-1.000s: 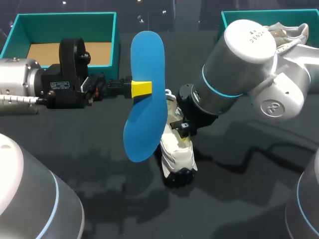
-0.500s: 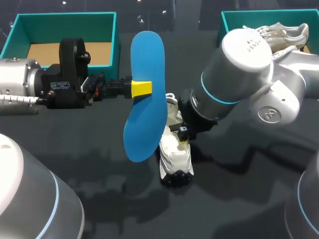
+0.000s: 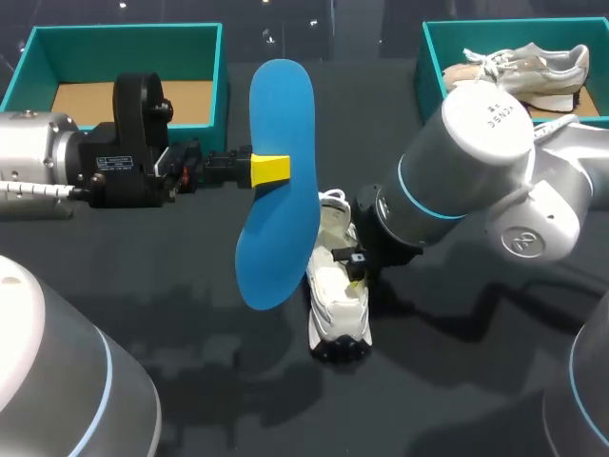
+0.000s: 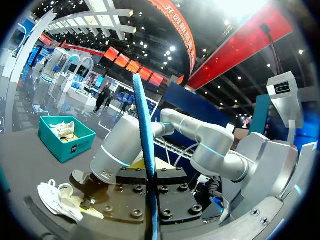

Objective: Take the shoe out of the shoebox, open the shoe tongue, remove and reinsert the insole, then place the shoe into the shoebox

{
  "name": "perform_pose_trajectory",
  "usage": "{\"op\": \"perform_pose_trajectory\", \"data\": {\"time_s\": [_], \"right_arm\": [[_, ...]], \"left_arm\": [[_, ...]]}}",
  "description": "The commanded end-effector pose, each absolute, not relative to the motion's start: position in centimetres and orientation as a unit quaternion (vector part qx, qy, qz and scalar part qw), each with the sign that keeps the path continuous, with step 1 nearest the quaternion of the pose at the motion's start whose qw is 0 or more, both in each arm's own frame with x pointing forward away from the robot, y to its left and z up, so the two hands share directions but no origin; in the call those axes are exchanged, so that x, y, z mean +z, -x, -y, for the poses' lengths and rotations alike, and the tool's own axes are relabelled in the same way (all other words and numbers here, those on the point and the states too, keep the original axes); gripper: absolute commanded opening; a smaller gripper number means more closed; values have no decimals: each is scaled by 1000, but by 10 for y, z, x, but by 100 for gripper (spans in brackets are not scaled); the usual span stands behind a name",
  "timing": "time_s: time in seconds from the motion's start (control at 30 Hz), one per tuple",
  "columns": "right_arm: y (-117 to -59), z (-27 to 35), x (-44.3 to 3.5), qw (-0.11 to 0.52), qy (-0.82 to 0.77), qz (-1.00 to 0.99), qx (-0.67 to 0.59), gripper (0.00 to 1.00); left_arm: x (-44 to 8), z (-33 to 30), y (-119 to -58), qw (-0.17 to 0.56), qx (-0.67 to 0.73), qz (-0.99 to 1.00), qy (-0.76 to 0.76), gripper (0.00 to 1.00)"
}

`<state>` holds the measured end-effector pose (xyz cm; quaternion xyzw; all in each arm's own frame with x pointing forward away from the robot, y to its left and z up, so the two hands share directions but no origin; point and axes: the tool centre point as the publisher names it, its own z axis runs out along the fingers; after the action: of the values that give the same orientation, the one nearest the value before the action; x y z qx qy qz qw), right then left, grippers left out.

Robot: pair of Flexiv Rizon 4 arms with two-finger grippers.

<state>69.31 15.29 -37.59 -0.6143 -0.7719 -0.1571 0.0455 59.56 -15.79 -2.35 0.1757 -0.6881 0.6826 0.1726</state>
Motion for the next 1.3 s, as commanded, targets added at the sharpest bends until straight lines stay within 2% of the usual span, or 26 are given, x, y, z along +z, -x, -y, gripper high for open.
{"op": "perform_pose_trajectory", "data": {"time_s": [0.03, 0.13, 0.2, 0.33, 0.43, 0.5, 0.57, 0.6, 0.83, 1.23, 1.3], "right_arm": [[-694, -152, -381, 51, 614, 770, -163, 0], [-694, -151, -383, 53, 613, 771, -165, 5], [-694, -150, -383, 56, 612, 771, -166, 27], [-696, -150, -382, 59, 612, 770, -171, 33], [-698, -150, -380, 62, 611, 769, -175, 50], [-699, -150, -376, 63, 610, 769, -177, 80], [-699, -149, -369, 66, 608, 770, -182, 98], [-699, -149, -365, 68, 609, 769, -182, 100], [-697, -140, -337, 113, 595, 757, -245, 100], [-697, -140, -337, 113, 595, 757, -245, 100], [-695, -138, -324, 109, 582, 757, -276, 100]], "left_arm": [[-24, 160, -597, 173, 683, 688, -175, 0], [-24, 160, -597, 173, 683, 688, -175, 0], [-24, 160, -597, 173, 683, 688, -175, 0], [-24, 160, -597, 173, 683, 688, -175, 0], [-24, 160, -597, 173, 683, 688, -175, 0], [-24, 160, -597, 173, 683, 688, -175, 0], [-24, 160, -597, 173, 683, 688, -175, 0], [-24, 160, -597, 173, 683, 688, -175, 0], [-24, 160, -597, 173, 683, 688, -175, 0], [-24, 160, -597, 173, 683, 688, -175, 0], [-24, 160, -597, 173, 683, 688, -175, 0]]}}
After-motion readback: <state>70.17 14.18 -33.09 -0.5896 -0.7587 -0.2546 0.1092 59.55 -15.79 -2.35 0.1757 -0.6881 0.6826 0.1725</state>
